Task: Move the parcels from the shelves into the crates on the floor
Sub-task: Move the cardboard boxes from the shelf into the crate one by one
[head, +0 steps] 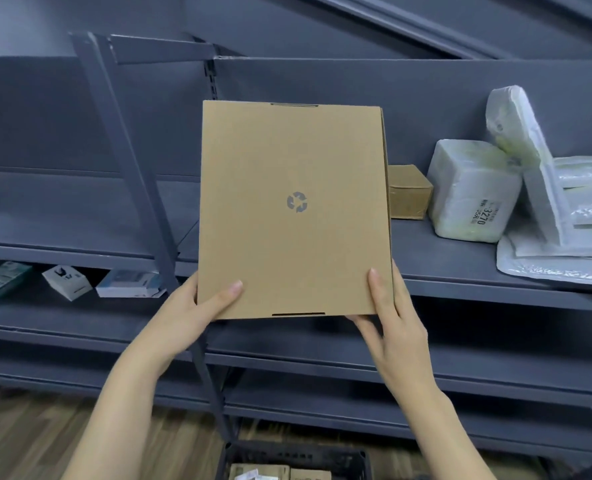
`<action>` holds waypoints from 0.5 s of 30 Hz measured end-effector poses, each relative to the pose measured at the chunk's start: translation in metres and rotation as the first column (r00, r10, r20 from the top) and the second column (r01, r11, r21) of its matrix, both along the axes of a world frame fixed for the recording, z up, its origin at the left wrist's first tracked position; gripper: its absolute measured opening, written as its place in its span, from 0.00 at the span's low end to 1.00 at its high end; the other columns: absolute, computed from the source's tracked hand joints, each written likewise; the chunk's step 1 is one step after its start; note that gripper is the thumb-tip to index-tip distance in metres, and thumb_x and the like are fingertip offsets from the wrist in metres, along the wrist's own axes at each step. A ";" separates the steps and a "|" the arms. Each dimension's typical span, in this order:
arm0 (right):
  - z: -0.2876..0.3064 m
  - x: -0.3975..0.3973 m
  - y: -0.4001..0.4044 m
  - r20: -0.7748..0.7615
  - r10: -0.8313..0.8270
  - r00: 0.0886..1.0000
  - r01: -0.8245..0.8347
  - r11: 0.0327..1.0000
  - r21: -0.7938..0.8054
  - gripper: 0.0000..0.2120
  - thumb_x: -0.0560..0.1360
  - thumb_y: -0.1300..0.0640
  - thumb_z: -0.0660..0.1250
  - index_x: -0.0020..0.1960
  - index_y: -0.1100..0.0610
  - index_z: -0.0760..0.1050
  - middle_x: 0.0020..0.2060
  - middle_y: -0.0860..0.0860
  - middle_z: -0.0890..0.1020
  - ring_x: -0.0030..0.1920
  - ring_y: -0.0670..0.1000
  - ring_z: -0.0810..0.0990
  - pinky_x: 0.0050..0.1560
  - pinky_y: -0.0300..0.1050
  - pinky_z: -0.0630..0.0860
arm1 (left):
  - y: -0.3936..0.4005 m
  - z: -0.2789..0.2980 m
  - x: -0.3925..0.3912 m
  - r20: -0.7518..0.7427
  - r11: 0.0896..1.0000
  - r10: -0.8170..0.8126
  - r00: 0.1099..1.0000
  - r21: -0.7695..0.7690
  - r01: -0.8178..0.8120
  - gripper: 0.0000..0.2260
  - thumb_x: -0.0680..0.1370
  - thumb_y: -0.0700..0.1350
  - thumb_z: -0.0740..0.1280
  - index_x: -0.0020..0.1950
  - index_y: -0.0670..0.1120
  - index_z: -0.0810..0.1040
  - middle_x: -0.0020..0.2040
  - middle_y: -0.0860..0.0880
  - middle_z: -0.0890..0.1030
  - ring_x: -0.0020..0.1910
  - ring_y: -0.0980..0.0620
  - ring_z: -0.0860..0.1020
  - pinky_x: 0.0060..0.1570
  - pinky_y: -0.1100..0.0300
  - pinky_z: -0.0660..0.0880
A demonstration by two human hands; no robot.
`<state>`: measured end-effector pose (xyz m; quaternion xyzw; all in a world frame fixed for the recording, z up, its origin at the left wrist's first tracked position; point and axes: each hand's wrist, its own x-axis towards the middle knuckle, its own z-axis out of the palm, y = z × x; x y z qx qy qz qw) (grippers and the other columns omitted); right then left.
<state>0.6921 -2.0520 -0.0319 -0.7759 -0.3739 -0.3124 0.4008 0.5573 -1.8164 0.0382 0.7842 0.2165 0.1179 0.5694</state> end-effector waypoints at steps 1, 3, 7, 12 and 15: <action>0.001 -0.003 0.001 -0.018 0.016 1.000 -0.016 1.000 -0.016 0.31 0.75 0.56 0.66 0.74 0.53 0.57 0.73 0.62 0.62 0.71 0.52 0.64 0.67 0.35 0.63 | 0.000 0.000 -0.003 0.029 1.000 0.024 0.999 -0.020 -0.023 0.39 0.57 0.71 0.70 0.64 0.58 0.72 0.58 0.62 0.79 0.58 0.62 0.76 0.64 0.56 0.69; 0.005 -0.007 0.000 -0.083 0.052 0.995 -0.057 0.997 -0.059 0.31 0.75 0.53 0.66 0.75 0.52 0.58 0.74 0.56 0.60 0.72 0.49 0.63 0.68 0.36 0.64 | 0.000 0.001 -0.010 0.109 0.994 0.107 0.988 -0.047 -0.102 0.40 0.55 0.69 0.72 0.64 0.56 0.73 0.56 0.61 0.80 0.56 0.61 0.77 0.60 0.58 0.72; 0.017 -0.017 -0.005 -0.175 0.052 0.983 -0.080 0.985 -0.154 0.36 0.73 0.38 0.62 0.76 0.42 0.51 0.76 0.44 0.52 0.75 0.43 0.55 0.69 0.39 0.61 | -0.012 0.010 -0.031 0.208 0.920 0.257 0.944 0.246 -0.304 0.46 0.60 0.66 0.74 0.74 0.55 0.61 0.65 0.61 0.70 0.63 0.58 0.70 0.62 0.56 0.69; 0.054 -0.028 -0.009 -0.194 0.110 0.975 -0.088 0.989 0.117 0.46 0.71 0.44 0.70 0.74 0.36 0.41 0.77 0.47 0.51 0.76 0.44 0.51 0.72 0.34 0.52 | -0.027 0.017 -0.050 0.313 0.569 0.023 0.949 0.777 -0.270 0.43 0.66 0.55 0.76 0.76 0.46 0.59 0.64 0.56 0.65 0.64 0.55 0.62 0.62 0.62 0.58; 0.063 -0.032 -0.017 -0.188 0.087 0.978 -0.072 0.994 0.084 0.47 0.69 0.46 0.70 0.74 0.35 0.39 0.77 0.47 0.46 0.76 0.43 0.48 0.72 0.33 0.50 | -0.028 0.008 -0.052 0.290 0.457 -0.099 0.952 0.863 -0.216 0.42 0.65 0.53 0.76 0.73 0.38 0.64 0.63 0.44 0.69 0.61 0.46 0.66 0.63 0.63 0.57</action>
